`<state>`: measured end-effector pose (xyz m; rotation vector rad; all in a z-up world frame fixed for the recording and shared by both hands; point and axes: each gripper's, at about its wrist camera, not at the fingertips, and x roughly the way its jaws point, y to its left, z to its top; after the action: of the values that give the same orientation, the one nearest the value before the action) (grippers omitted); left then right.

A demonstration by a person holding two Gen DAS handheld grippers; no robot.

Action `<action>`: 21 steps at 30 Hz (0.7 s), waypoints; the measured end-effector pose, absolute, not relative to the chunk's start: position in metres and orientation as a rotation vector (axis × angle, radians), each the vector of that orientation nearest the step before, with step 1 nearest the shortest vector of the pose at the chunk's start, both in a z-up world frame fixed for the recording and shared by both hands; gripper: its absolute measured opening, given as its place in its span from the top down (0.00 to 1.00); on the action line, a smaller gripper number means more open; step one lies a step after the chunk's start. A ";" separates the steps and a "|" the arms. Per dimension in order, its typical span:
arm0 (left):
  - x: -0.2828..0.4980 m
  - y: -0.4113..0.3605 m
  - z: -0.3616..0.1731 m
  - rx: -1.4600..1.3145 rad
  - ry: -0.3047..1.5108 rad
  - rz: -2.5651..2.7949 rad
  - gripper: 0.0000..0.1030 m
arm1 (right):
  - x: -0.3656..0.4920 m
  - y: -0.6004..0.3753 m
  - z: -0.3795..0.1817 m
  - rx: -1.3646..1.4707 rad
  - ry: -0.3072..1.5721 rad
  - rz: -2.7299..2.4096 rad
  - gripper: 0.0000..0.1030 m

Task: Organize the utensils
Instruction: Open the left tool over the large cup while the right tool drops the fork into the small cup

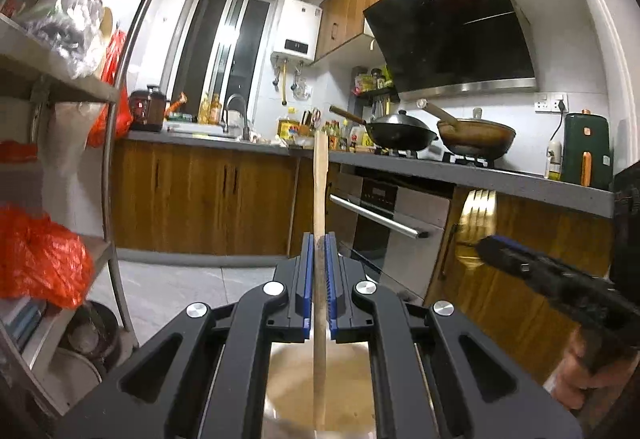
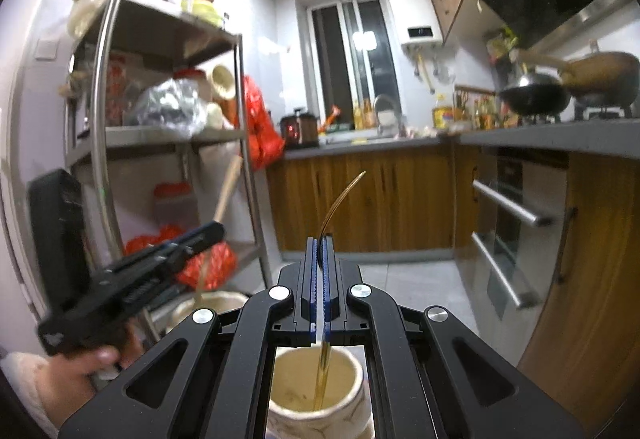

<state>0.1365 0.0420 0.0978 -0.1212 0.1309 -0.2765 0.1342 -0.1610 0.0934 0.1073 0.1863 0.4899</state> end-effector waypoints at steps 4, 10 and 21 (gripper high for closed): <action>0.126 0.043 0.088 -0.094 0.160 -0.246 0.95 | 0.141 -0.163 0.084 0.127 0.240 0.481 0.97; 0.126 0.040 0.080 -0.054 0.205 -0.234 0.95 | 0.146 -0.164 0.079 0.149 0.258 0.465 0.97; 0.128 0.040 0.073 -0.039 0.223 -0.229 0.94 | 0.154 -0.171 0.073 0.154 0.269 0.415 0.96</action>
<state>0.1276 0.0399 0.0727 -0.0391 0.2234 -0.2294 0.1538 -0.1712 0.0732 0.1542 0.2692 0.4146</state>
